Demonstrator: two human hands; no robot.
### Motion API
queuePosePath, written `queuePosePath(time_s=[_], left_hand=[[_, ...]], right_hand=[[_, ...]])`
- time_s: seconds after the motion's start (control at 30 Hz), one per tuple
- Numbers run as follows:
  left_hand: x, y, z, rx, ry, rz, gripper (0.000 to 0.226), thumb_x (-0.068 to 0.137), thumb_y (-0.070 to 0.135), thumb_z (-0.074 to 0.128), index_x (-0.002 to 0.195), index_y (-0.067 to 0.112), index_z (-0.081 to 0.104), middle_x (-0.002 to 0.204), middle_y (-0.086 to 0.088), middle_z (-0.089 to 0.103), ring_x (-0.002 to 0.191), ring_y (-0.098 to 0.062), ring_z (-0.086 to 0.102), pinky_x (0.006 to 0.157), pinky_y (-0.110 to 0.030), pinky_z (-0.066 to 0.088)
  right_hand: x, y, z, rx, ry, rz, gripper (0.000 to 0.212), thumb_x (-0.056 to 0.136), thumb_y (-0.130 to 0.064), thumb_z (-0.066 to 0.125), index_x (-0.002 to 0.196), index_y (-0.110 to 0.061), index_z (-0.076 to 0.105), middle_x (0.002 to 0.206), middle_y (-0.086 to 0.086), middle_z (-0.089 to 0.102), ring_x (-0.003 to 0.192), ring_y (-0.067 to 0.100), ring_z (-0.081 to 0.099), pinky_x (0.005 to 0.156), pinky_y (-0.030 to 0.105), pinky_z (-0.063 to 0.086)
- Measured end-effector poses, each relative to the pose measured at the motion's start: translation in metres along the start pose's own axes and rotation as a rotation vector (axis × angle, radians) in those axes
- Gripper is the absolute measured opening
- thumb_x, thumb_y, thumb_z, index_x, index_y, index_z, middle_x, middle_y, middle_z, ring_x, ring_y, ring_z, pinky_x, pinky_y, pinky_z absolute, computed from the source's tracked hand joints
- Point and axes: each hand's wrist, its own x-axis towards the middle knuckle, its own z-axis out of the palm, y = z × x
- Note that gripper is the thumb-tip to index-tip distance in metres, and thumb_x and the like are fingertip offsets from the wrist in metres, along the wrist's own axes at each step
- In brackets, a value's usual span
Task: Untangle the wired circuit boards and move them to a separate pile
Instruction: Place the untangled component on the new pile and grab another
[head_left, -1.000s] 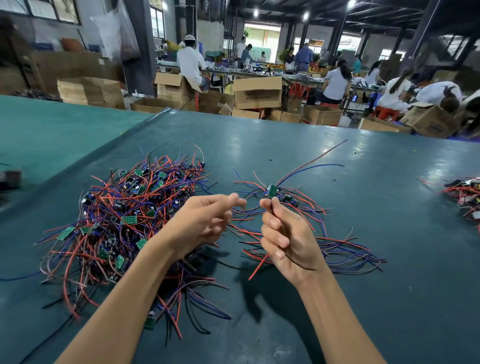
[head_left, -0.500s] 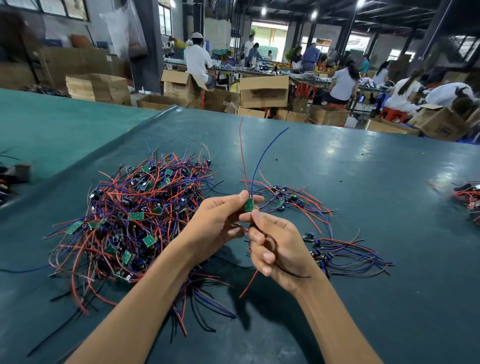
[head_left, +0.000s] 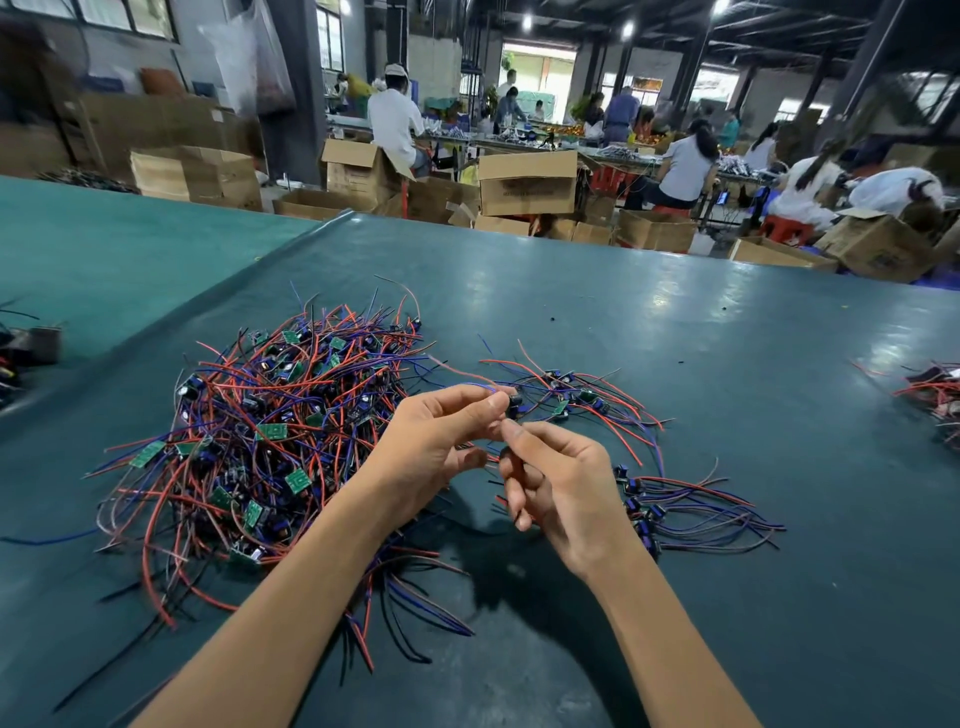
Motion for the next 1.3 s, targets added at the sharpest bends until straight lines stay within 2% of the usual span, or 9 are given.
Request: queuePosePath(time_s=[0.13,0.27,0.4,0.53,0.73,0.93,1.1,1.2,1.3], left_hand=[[0.002,0.0,-0.003,-0.027,0.004,-0.004,0.026,0.077,0.026,0.082,0.099,0.011,0.078,0.079,-0.011,0.063,0.07,-0.019,0.061,0.063,-0.029,0.042],[0.002,0.0,-0.003,-0.041,-0.002,-0.002,0.023,0.084,0.028,0.076,0.1,0.012,0.078,0.076,0.001,0.063,0.07,-0.01,0.061,0.056,-0.021,0.042],[0.004,-0.001,-0.004,-0.03,0.055,0.006,0.029,0.08,0.037,0.079,0.096,0.013,0.078,0.07,0.003,0.059,0.064,-0.008,0.057,0.055,-0.019,0.041],[0.005,-0.002,-0.006,-0.031,0.169,0.062,0.018,0.078,0.032,0.077,0.083,0.014,0.079,0.072,-0.001,0.063,0.063,-0.009,0.057,0.052,-0.017,0.042],[0.008,0.0,-0.011,-0.038,0.406,0.158,0.01,0.091,0.016,0.073,0.086,0.008,0.076,0.08,-0.001,0.068,0.064,-0.004,0.059,0.046,-0.016,0.04],[0.009,0.001,-0.013,-0.054,0.466,0.163,0.01,0.091,0.014,0.073,0.089,0.004,0.071,0.073,-0.002,0.065,0.061,-0.004,0.057,0.045,-0.017,0.041],[0.008,0.003,-0.015,-0.112,0.444,0.097,0.009,0.088,0.009,0.075,0.081,0.01,0.07,0.066,0.0,0.063,0.057,-0.007,0.057,0.045,-0.018,0.044],[0.005,0.001,-0.009,-0.064,0.354,0.012,0.009,0.085,0.007,0.076,0.084,0.008,0.068,0.07,-0.003,0.067,0.057,-0.008,0.063,0.045,-0.017,0.047],[0.002,-0.004,-0.004,0.036,0.245,-0.083,0.013,0.083,0.006,0.079,0.09,0.006,0.068,0.073,-0.006,0.069,0.06,-0.01,0.067,0.049,-0.018,0.051]], right_hand=[[0.002,0.004,-0.002,-0.106,0.039,-0.024,0.022,0.083,-0.03,0.075,0.086,-0.008,0.077,0.066,0.013,0.062,0.043,0.023,0.051,0.044,0.026,0.044],[0.004,0.006,-0.006,-0.103,0.049,-0.04,0.027,0.08,-0.03,0.079,0.09,-0.004,0.077,0.064,0.012,0.061,0.043,0.023,0.052,0.048,0.028,0.048],[0.006,0.011,-0.006,-0.172,0.043,-0.055,0.025,0.082,-0.03,0.08,0.092,-0.008,0.078,0.063,0.01,0.061,0.041,0.022,0.053,0.049,0.033,0.039],[0.006,0.012,-0.007,-0.193,-0.018,-0.029,0.014,0.095,-0.021,0.067,0.101,-0.016,0.078,0.067,0.005,0.061,0.04,0.016,0.048,0.038,0.024,0.039],[0.005,0.007,-0.007,-0.189,-0.067,0.112,0.026,0.104,-0.021,0.052,0.106,-0.011,0.076,0.056,-0.005,0.032,0.041,0.007,0.017,0.04,0.012,0.016],[0.0,-0.006,-0.012,-0.539,0.03,-0.012,0.028,0.103,-0.033,0.055,0.093,-0.021,0.079,0.056,-0.001,0.022,0.044,0.01,0.018,0.04,0.016,0.02],[-0.018,-0.03,-0.051,-0.658,0.153,-0.028,0.027,0.096,-0.038,0.064,0.083,-0.02,0.08,0.05,-0.012,0.03,0.04,0.005,0.024,0.04,0.013,0.023],[-0.035,-0.045,-0.082,-0.605,0.147,0.109,0.024,0.096,-0.035,0.063,0.091,-0.018,0.08,0.056,-0.005,0.029,0.046,0.011,0.019,0.042,0.021,0.016],[-0.05,-0.063,-0.113,-0.604,0.151,0.161,0.019,0.089,-0.027,0.071,0.089,-0.01,0.08,0.058,0.003,0.047,0.044,0.012,0.035,0.038,0.02,0.027]])
